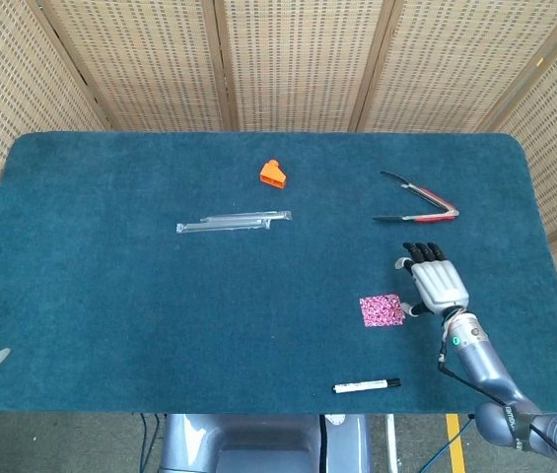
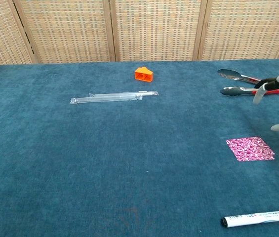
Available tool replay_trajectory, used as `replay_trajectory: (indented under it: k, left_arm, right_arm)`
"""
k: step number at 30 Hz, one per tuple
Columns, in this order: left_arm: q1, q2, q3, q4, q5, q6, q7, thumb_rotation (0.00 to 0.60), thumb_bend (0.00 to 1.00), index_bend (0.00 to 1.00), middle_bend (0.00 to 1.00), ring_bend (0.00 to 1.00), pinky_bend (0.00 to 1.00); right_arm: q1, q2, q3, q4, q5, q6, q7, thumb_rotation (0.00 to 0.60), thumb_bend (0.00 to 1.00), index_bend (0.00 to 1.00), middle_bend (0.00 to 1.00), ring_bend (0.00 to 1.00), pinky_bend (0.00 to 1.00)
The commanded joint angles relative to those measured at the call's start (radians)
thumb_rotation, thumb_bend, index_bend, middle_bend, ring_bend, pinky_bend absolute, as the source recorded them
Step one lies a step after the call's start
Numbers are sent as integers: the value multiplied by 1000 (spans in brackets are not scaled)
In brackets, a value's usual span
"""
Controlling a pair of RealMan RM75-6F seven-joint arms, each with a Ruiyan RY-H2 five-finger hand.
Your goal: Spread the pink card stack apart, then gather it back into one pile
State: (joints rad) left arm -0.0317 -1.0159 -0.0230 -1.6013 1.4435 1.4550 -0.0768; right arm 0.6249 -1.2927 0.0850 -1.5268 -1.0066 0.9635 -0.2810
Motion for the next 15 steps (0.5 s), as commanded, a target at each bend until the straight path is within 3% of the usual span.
replay_trajectory:
  k: [1,15]
  left_arm:
    - [3,-12,-1,8,4,10,2,428,100,169,0,0,0]
    - [26,-86,-8,51,77,121,-2,459,100,169,0,0,0]
  right_arm:
    - [-43,26,19,-25,-34,78,38,600,260,262,77,0,0]
    - [-222,108,-24,-86,-223,343,125,600,260,284,91,0,0]
